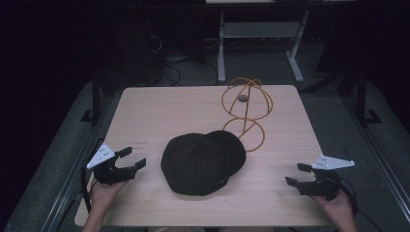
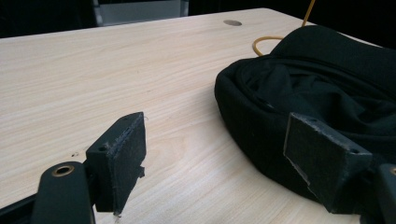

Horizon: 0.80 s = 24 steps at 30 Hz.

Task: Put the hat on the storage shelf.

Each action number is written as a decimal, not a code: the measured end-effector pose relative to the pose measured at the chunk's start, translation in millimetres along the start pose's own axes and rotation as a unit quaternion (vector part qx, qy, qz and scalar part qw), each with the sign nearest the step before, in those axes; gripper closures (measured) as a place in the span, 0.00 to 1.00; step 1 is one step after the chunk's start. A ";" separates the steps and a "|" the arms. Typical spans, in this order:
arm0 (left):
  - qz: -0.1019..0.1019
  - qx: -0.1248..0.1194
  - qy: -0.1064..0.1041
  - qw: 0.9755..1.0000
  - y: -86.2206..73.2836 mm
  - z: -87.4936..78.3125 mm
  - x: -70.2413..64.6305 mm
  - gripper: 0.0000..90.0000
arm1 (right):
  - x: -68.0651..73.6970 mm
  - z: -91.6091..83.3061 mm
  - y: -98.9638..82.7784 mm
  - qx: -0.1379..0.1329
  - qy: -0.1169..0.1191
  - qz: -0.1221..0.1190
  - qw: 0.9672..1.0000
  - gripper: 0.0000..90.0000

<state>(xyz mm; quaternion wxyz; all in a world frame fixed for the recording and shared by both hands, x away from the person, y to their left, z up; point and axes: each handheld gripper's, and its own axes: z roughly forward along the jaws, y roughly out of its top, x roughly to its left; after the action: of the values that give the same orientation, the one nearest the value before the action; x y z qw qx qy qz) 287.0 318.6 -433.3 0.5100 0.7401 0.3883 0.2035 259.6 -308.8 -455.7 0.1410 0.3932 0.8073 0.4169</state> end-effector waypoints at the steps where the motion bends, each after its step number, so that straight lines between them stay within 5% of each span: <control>1: 0.000 0.002 -0.001 1.000 -0.1 0.4 0.1 0.23 | 1.0 -0.2 0.8 -0.001 0.001 -0.002 1.000 0.27; 8: 0.013 0.011 0.001 1.000 -0.8 -0.1 -1.7 0.23 | 11.3 -0.8 12.8 -0.001 0.011 -0.020 1.000 0.23; 14: -0.006 0.005 -0.006 1.000 -2.8 -0.6 0.4 0.23 | 24.8 1.7 30.5 -0.003 0.033 -0.031 0.999 0.21; 24: -0.004 0.008 -0.006 1.000 -2.4 1.7 0.7 0.23 | 51.0 7.3 64.1 0.000 0.065 -0.066 0.996 0.18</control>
<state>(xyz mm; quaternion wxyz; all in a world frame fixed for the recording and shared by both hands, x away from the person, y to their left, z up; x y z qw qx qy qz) 287.7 318.6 -436.2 0.5071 0.7438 0.3900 0.1938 263.6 -244.3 -404.8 0.1153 0.3107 0.8392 0.4311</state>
